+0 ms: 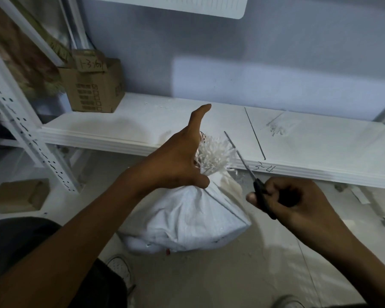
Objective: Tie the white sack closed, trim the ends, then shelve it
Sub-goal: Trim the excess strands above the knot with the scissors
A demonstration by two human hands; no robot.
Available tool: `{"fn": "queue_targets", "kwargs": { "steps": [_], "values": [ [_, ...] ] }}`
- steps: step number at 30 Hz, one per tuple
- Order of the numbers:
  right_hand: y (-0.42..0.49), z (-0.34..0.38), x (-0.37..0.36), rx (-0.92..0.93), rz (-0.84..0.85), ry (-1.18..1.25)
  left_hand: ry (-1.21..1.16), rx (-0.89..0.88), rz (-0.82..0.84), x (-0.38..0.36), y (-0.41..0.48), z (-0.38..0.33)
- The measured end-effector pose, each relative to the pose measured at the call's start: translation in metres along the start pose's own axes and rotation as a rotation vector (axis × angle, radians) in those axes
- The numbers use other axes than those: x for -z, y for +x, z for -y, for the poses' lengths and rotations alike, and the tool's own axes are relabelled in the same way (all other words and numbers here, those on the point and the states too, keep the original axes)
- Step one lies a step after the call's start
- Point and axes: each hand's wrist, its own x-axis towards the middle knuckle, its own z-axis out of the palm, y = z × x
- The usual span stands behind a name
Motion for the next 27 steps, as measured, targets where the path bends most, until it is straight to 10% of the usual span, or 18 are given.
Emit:
{"fn": "queue_targets", "kwargs": {
  "steps": [14, 27],
  "values": [
    [-0.002, 0.007, -0.011, -0.152, -0.118, 0.340, -0.433, 0.282, -0.349, -0.018, 0.004, 0.004],
    [0.001, 0.015, -0.039, -0.096, -0.061, 0.256, -0.780, 0.471, -0.220, -0.013, 0.006, -0.028]
  ]
}}
